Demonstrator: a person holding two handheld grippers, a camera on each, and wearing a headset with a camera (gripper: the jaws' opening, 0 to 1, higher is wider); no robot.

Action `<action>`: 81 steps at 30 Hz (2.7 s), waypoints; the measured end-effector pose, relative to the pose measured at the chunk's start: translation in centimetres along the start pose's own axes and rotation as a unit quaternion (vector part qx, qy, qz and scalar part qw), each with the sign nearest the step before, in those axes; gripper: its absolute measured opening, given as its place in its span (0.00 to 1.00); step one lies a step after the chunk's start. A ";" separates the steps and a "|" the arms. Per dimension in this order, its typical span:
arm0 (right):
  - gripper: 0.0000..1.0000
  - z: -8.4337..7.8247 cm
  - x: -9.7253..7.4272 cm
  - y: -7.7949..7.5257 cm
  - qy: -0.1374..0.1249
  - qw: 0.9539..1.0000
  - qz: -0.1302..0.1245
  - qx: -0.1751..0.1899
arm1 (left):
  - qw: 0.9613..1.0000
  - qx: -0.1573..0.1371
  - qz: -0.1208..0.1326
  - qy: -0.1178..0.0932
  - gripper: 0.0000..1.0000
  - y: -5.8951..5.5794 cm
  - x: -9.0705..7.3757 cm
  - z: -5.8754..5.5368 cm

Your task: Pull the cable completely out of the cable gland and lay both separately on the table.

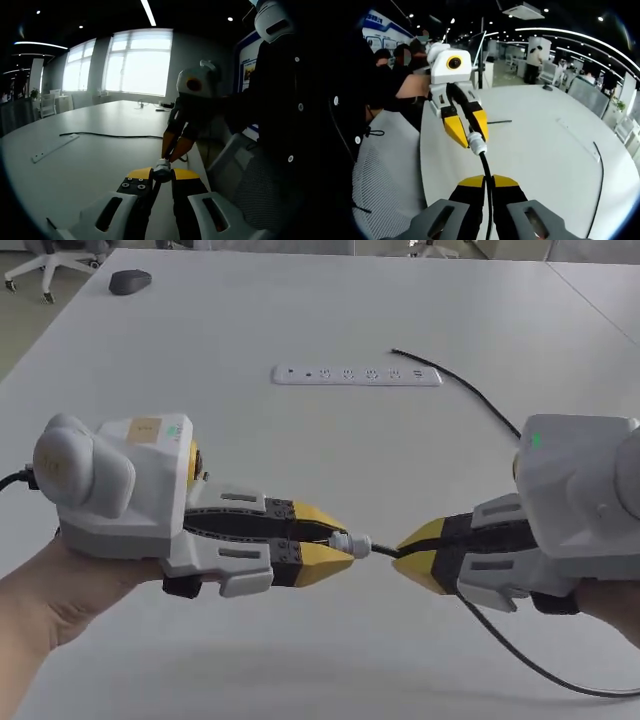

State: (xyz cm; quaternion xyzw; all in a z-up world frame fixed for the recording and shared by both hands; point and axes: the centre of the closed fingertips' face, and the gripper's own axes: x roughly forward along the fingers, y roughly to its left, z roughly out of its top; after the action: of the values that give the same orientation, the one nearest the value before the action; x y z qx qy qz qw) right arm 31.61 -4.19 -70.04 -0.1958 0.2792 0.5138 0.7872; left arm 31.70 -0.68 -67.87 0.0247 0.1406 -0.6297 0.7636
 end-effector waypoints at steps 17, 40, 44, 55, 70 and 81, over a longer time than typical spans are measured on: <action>0.00 -4.5 -2.6 -3.2 0.031 0.996 -0.060 0.063 | 1.000 0.002 0.015 0.003 0.15 0.8 -0.6 0.0; 0.00 -8.7 -3.1 -4.3 0.081 0.988 -0.084 0.106 | 1.000 0.004 0.016 0.010 0.15 0.9 -0.5 -0.1; 0.00 -8.5 -2.9 -4.1 0.078 0.992 -0.071 0.069 | 1.000 0.007 0.015 0.010 0.15 0.9 -0.6 0.0; 0.19 -6.5 -3.1 -4.0 0.033 0.994 -0.069 0.083 | 1.000 0.009 0.017 0.012 0.15 1.0 -0.6 0.0; 0.17 1.8 0.5 0.5 -0.046 0.997 -0.005 -0.057 | 1.000 0.021 0.004 0.021 0.15 0.0 -0.2 0.1; 0.05 1.8 1.5 1.2 -0.034 0.995 0.003 -0.095 | 0.999 0.021 0.006 0.023 0.15 0.1 -0.2 0.0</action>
State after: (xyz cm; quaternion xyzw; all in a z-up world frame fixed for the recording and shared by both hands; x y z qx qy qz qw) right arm 31.43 -1.62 -69.66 -0.2513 0.2030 0.5465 0.7726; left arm 31.72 -0.45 -67.85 0.0562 0.1441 -0.6271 0.7634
